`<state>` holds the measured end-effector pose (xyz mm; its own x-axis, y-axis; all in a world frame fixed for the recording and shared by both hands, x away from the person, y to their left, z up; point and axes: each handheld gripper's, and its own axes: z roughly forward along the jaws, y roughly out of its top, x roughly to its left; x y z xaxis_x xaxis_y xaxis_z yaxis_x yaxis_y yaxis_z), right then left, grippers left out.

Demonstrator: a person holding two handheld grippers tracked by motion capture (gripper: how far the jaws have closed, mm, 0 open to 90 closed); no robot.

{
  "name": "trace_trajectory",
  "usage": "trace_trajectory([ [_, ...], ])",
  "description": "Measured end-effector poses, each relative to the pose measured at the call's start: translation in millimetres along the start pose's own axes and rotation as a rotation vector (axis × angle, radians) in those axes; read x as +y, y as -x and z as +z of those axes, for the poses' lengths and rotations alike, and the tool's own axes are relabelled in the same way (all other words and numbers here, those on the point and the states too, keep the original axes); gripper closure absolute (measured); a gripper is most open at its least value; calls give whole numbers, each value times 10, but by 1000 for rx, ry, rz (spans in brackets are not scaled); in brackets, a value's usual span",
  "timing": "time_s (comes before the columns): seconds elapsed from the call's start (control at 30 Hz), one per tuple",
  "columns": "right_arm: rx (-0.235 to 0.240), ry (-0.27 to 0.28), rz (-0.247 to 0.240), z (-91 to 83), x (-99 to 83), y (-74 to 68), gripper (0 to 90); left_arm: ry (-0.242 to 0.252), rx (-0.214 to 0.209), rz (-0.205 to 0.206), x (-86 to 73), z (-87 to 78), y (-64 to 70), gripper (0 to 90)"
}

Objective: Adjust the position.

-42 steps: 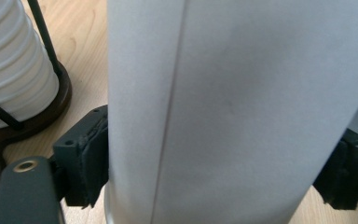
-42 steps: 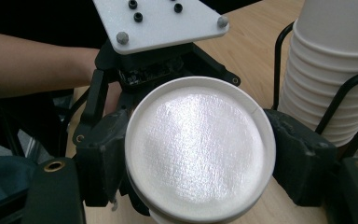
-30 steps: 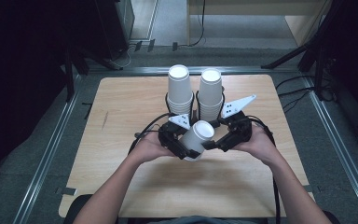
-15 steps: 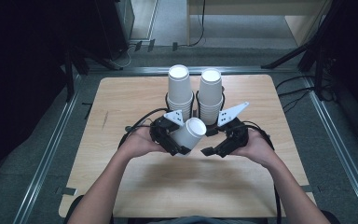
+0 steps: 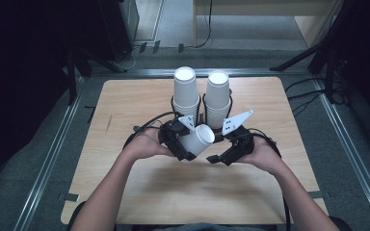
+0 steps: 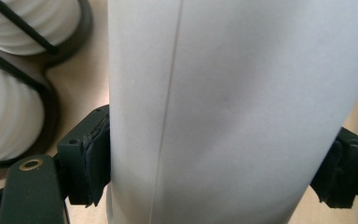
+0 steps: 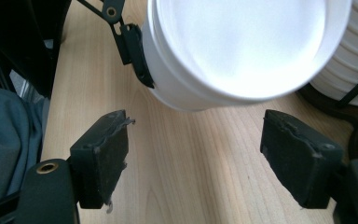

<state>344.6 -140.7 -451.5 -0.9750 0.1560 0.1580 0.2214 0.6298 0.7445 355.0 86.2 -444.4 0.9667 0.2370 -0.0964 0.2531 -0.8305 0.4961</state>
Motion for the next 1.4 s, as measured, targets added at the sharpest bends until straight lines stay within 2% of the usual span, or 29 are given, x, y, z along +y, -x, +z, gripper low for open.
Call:
trace_trajectory([
  [0.1,-2,5,3,-1,-5,9,236,-40,-9,3,3,55,-5,152],
  [0.17,-5,8,0,5,-8,18,236,-46,-12,2,2,76,-4,152],
  [0.2,-4,10,2,10,-8,20,235,-67,-20,4,3,112,-1,152],
  [0.3,-8,2,-2,36,-10,25,234,-88,-30,21,6,152,11,152],
  [0.5,3,-5,-18,100,11,23,234,-100,-48,54,23,204,46,152],
  [0.63,15,-18,-37,146,27,6,228,-132,-58,85,45,257,87,152],
  [0.77,25,-33,-56,190,45,-14,221,-143,-66,104,49,298,114,148],
  [0.97,39,-51,-81,237,61,-38,217,-145,-75,141,50,329,138,144],
  [1.13,46,-63,-85,235,66,-46,233,-152,-87,133,48,338,138,137],
  [1.23,45,-73,-85,236,67,-60,237,-153,-65,139,55,340,156,134],
  [1.3,29,-73,-104,229,70,-65,236,-127,-40,152,40,327,171,128],
  [1.37,20,-67,-107,208,78,-68,236,-110,-37,150,33,319,170,112],
  [1.4,22,-64,-99,193,80,-68,236,-88,-46,126,30,305,163,81],
])
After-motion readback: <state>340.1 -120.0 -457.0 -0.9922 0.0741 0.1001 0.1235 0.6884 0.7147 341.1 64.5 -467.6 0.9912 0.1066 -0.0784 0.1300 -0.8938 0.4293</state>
